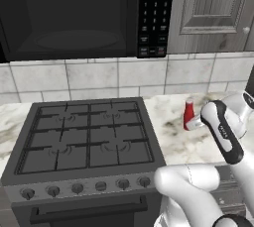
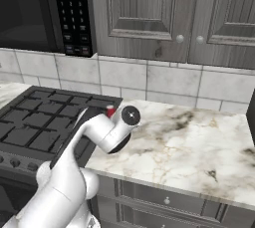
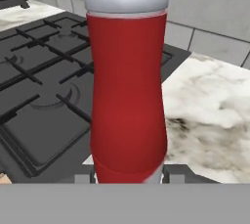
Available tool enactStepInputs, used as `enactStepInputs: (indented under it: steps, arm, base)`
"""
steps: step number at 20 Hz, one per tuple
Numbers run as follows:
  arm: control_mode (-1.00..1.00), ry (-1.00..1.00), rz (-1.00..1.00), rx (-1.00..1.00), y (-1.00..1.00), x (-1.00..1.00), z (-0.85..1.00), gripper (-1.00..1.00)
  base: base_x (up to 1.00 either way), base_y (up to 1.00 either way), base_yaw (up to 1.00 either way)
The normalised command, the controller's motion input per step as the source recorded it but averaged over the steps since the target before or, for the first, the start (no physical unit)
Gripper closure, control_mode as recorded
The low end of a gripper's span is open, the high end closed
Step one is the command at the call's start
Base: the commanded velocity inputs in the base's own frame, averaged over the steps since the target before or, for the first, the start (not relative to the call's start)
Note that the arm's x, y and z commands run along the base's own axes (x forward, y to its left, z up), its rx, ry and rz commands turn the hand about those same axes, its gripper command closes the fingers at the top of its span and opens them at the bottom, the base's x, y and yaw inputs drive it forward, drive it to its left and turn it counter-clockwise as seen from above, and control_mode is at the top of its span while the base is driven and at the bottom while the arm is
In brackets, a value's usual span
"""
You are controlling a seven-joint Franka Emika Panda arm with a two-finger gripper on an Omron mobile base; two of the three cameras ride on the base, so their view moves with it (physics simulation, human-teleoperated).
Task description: Take 2 condiments from the cabinet and move them on the counter near the stove.Make sure the condiments are lined up with each other, next to each other.
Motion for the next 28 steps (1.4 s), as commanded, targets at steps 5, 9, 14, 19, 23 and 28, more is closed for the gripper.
enactStepInputs:
  steps: [5, 9, 14, 19, 23, 28]
  arm:
    - [-1.00, 0.06, 0.13, 0.00, -0.07, 0.43, -0.33, 1.00]
    - [-1.00, 0.05, 0.09, 0.02, -0.01, 0.41, -0.22, 1.00]
    - [-1.00, 0.01, 0.04, 0.07, 0.00, 0.35, -0.10, 1.00]
    - [-1.00, 0.00, 0.00, 0.10, 0.00, 0.29, -0.15, 1.00]
    - [-1.00, 0.00, 0.00, 0.04, 0.00, 0.22, -0.26, 1.00]
    - [-1.00, 0.00, 0.00, 0.00, 0.00, 0.15, -0.28, 1.00]
  base:
    - [0.00, 0.00, 0.00]
    - [0.00, 0.00, 0.00]
    - [0.00, 0.00, 0.00]
    - [0.00, 0.00, 0.00]
    - [0.00, 0.00, 0.00]
    - [0.00, 0.00, 0.00]
